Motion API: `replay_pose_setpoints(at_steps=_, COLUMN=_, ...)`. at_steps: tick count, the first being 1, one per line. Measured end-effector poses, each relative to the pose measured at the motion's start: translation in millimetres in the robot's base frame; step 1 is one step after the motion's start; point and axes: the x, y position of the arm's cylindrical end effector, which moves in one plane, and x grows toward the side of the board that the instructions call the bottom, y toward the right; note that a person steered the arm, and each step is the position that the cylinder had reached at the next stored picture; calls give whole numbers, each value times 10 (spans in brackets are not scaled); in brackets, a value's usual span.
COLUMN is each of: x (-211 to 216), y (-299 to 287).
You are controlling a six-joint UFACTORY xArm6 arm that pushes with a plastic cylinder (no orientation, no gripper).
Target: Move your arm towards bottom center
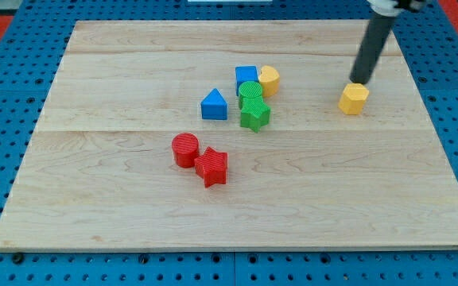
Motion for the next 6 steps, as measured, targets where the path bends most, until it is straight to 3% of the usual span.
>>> replay_pose_setpoints(at_steps=2, x=352, y=-358)
replay_pose_setpoints(at_steps=4, x=624, y=-20)
replay_pose_setpoints(at_steps=5, x=993, y=-446)
replay_pose_setpoints(at_steps=6, x=1793, y=-384)
